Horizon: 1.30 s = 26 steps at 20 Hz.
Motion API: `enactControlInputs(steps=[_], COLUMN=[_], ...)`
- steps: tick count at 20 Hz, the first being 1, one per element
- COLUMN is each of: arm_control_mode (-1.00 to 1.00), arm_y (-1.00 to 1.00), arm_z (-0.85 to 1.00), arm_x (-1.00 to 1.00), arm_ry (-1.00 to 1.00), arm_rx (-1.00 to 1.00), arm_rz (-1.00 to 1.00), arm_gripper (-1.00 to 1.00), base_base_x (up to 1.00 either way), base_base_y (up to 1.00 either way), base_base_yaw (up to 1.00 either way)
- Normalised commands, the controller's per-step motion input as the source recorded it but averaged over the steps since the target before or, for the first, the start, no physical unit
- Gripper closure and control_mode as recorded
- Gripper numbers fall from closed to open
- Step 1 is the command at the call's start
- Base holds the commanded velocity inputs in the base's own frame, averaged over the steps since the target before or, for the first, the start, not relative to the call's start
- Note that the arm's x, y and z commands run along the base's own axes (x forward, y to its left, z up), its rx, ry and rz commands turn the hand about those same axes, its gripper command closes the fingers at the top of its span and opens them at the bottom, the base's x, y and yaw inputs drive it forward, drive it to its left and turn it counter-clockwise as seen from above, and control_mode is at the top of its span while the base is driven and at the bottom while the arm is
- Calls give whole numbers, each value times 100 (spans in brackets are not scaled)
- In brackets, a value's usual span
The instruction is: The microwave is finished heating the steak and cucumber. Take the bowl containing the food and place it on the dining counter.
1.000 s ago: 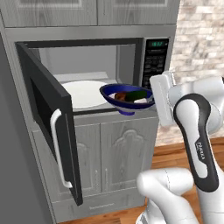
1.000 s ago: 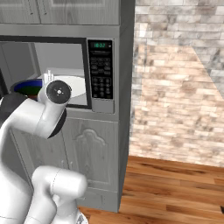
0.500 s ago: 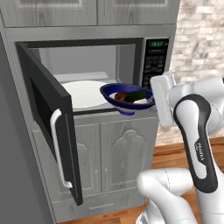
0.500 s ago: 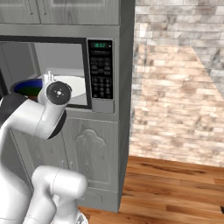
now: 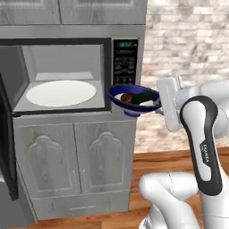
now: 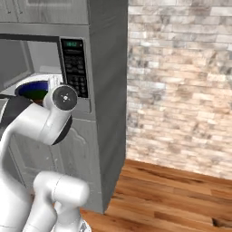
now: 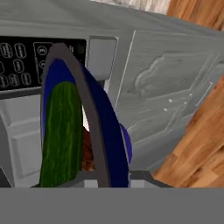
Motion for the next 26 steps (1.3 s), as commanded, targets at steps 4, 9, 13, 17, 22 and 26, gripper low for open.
enactControlInputs(steps=[4, 9, 13, 17, 22, 26], arm_control_mode=[100, 100, 100, 100, 100, 100], arm_y=[0, 0, 0, 0, 0, 0], arm_z=[0, 0, 0, 0, 0, 0], arm_x=[0, 0, 0, 0, 0, 0], arm_ry=[0, 0, 0, 0, 0, 0], arm_rx=[0, 0, 0, 0, 0, 0], arm_rz=[0, 0, 0, 0, 0, 0], arm_gripper=[100, 100, 100, 100, 100, 100], base_base_x=[-72, -60, -48, -36, -13, 7], base_base_y=[-40, -25, -25, -21, -1, 23], base_base_yaw=[83, 97, 99, 100, 99, 86])
